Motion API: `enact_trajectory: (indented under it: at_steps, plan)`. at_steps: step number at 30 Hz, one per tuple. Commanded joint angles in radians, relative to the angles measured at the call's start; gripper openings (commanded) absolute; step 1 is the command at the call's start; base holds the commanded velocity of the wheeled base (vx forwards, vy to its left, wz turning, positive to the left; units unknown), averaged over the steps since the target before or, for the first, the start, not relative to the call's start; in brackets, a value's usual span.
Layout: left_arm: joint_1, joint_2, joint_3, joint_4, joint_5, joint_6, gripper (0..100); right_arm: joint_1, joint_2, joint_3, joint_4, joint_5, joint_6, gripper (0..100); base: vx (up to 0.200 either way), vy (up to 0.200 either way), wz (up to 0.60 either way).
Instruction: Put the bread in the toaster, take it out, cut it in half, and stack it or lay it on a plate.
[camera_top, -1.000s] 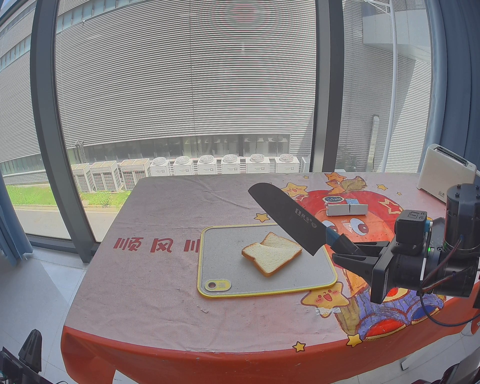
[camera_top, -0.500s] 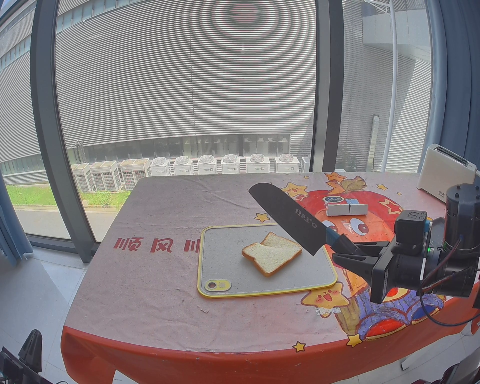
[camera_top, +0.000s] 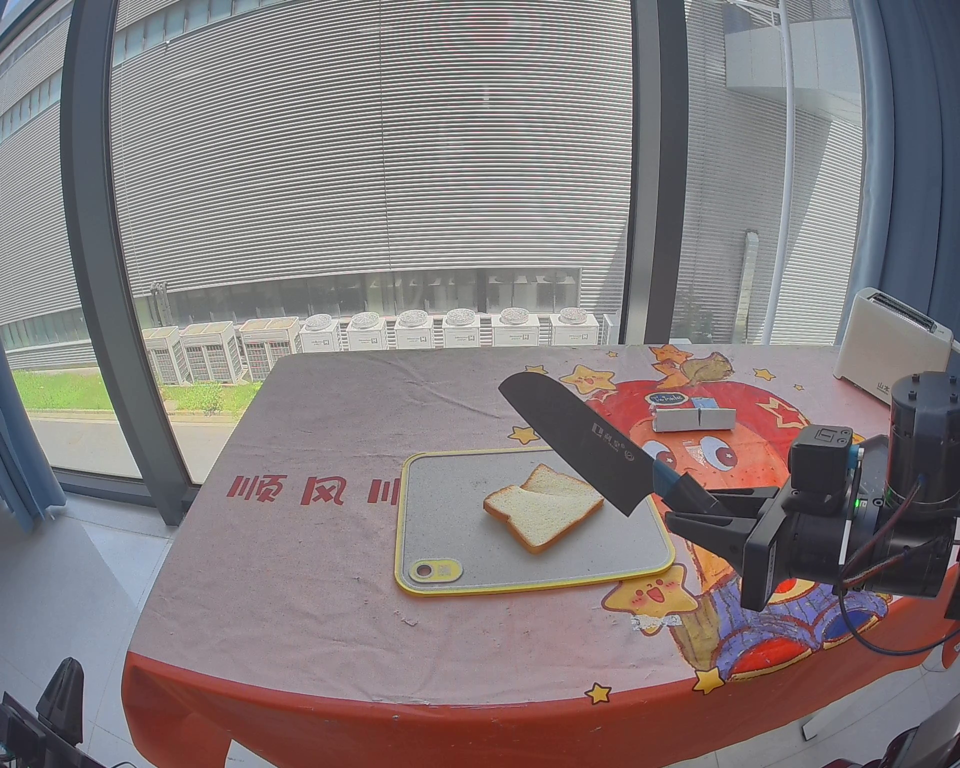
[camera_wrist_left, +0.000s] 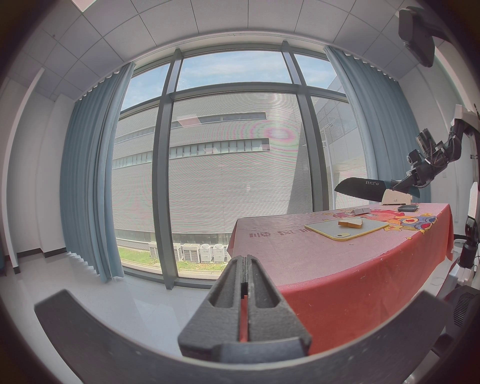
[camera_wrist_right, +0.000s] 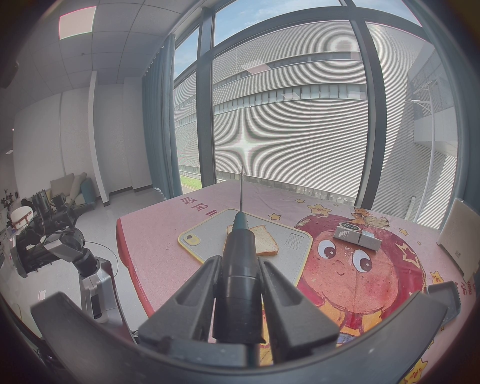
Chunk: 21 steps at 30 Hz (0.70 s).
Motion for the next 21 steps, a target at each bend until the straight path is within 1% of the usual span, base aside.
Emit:
enact_trajectory:
  at_steps: [1,3,18,19,20,21]
  plan:
    - [0.0,0.001,0.018,-0.002,-0.007,0.004,0,0.0,0.0,0.0,0.0,0.0,0.0,0,0.0,0.0,0.0]
    - [0.0,-0.001,0.018,-0.002,-0.01,0.009,0,0.002,-0.002,0.001,0.0,0.0,0.0,0,0.0,0.0,0.0]
    - [0.0,-0.001,0.018,-0.002,-0.013,0.009,0,0.0,-0.005,0.0,0.0,0.0,0.0,0,0.0,0.0,0.0]
    - [-0.001,0.001,0.018,-0.051,-0.015,0.009,0,-0.001,-0.003,0.0,0.0,0.002,0.0,0,0.0,0.0,0.0]
    - [-0.001,0.001,0.018,-0.164,-0.013,0.007,0,0.0,-0.005,0.0,0.0,0.0,-0.002,0,0.0,0.0,0.0]
    - [-0.001,0.001,0.018,-0.181,-0.013,0.007,0,0.0,-0.007,0.001,0.0,0.0,-0.002,0,0.0,0.0,0.0]
